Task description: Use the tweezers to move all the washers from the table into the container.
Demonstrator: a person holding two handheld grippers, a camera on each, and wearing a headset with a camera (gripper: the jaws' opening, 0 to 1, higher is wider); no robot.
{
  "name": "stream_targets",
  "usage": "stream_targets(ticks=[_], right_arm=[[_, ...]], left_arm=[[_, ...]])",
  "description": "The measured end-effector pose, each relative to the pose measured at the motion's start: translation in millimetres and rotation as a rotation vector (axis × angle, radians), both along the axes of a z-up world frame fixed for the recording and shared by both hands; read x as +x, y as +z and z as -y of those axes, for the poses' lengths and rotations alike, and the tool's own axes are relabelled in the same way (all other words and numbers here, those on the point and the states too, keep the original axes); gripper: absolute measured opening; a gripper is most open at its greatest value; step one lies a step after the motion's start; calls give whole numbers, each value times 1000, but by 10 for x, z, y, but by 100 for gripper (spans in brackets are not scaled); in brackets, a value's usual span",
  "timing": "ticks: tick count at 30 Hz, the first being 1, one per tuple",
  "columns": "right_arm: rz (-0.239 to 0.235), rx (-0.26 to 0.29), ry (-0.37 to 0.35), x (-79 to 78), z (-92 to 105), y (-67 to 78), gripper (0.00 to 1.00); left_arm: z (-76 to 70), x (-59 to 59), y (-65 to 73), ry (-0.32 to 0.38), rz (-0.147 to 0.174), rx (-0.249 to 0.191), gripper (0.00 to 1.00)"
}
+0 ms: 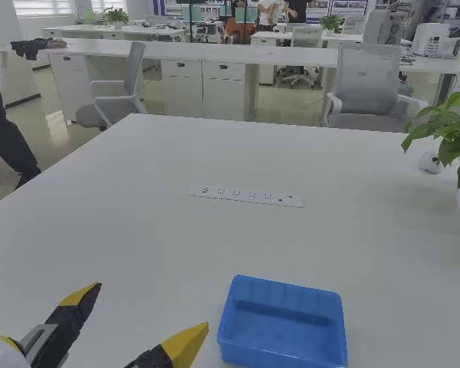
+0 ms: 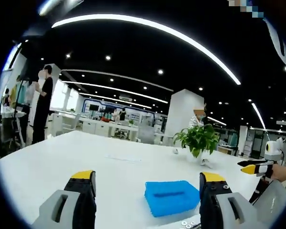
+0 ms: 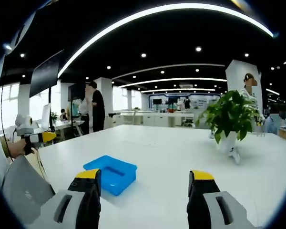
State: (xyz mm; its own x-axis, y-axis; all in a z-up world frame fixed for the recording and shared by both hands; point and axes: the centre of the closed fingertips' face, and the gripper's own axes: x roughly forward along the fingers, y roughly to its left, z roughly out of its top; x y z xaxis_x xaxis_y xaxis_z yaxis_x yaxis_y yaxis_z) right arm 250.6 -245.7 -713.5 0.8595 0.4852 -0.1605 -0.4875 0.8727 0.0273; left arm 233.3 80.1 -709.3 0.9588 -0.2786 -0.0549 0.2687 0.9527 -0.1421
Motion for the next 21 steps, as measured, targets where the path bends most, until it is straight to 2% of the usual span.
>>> stream_targets(ticks=[3,6,8,11,16,21], right_arm=[[1,-5,-3,2,5,-5,74],[6,-16,-6,6,10,-7,76],[8,-29,-9,9,13,-14,78],[19,-68,-19,19,27,-27,82],[38,-103,-32,34,50,-21,90],[23,-104,-40,41,66,-50,95]], left_arm=[[1,1,-34,-2,-14,23,92],[17,1,-105,-11,-41,77,92],[48,-1,-154,-26,-64,106,93],[70,1,-179,-34,-73,132,95],[48,0,-188,-29,-81,129,96],[42,-1,-184,-28,-80,119,97]])
